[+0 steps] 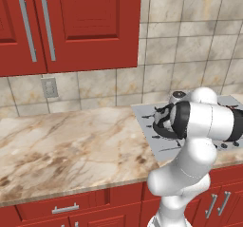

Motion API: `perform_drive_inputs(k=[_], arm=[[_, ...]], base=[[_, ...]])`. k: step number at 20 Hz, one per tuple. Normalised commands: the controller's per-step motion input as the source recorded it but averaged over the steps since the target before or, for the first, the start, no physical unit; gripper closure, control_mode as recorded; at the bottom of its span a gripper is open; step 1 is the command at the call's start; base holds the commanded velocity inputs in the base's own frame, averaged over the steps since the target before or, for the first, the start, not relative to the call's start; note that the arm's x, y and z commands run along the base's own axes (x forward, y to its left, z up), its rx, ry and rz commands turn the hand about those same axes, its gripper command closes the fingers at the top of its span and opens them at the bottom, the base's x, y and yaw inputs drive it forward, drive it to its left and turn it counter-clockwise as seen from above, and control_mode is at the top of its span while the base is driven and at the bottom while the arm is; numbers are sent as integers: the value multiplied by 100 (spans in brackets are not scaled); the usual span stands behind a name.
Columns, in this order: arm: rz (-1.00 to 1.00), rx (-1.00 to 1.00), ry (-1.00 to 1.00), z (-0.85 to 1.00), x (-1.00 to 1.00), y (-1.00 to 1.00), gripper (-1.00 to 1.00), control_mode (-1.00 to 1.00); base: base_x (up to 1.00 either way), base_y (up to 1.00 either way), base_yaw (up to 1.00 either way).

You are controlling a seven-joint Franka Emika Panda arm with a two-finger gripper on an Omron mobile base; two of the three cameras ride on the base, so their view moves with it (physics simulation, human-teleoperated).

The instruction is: Place both pans onto different burners. Then place the garlic and the steak on different pans.

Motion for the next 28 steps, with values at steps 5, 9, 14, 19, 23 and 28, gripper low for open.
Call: perform_drive_inputs(k=[5,9,14,19,23,28], arm=[[0,0,0,-30,17,0,100,-100],[0,0,0,-18,12,0,-100,-100],[0,0,0,23,0,-4,-100,-100],[0,0,0,55,0,0,-100,-100],[0,0,0,57,-6,0,-100,-100],[0,0,0,66,-37,0,-100,-100]], base=[[0,0,0],[0,0,0],[0,0,0],[0,0,0],[0,0,0],[0,0,0]])
